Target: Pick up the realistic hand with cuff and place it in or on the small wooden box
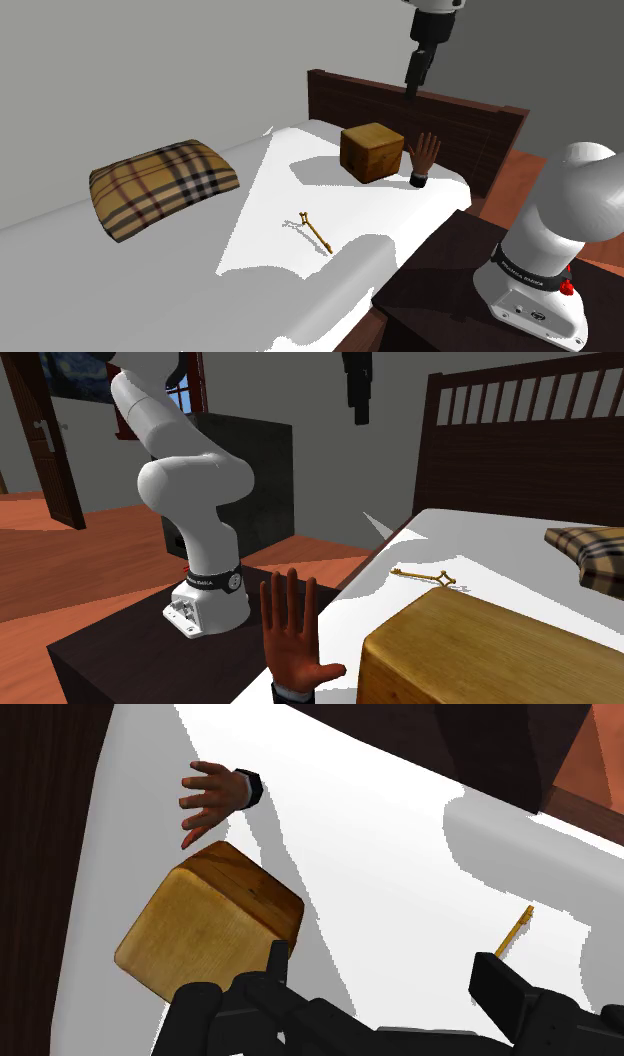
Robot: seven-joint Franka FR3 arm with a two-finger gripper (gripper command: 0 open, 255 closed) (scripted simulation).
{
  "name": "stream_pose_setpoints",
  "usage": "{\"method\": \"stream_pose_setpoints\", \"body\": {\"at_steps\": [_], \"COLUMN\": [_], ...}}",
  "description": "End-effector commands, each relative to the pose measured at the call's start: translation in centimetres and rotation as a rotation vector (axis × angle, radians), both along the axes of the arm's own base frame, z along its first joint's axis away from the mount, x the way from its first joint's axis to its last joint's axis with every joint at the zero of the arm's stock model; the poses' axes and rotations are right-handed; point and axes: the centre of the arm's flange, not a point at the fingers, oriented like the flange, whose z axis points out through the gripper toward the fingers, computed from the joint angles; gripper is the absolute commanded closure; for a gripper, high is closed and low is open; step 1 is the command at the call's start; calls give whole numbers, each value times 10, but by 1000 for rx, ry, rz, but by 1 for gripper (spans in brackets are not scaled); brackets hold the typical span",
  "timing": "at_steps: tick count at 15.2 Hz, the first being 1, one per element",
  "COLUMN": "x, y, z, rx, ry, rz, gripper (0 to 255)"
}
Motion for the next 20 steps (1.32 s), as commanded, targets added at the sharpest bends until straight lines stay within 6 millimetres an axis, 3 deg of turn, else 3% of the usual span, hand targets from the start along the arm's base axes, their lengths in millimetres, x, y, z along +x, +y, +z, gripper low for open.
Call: {"method": "stream_pose_setpoints", "body": {"at_steps": [1,11,20], "x": [0,60,76], "y": [0,-114,-216], "z": [0,-80,-169], "rx": [0,137,260], "ry": [0,116,221], "rz": [0,-296,-562], "gripper": [0,0,0]}}
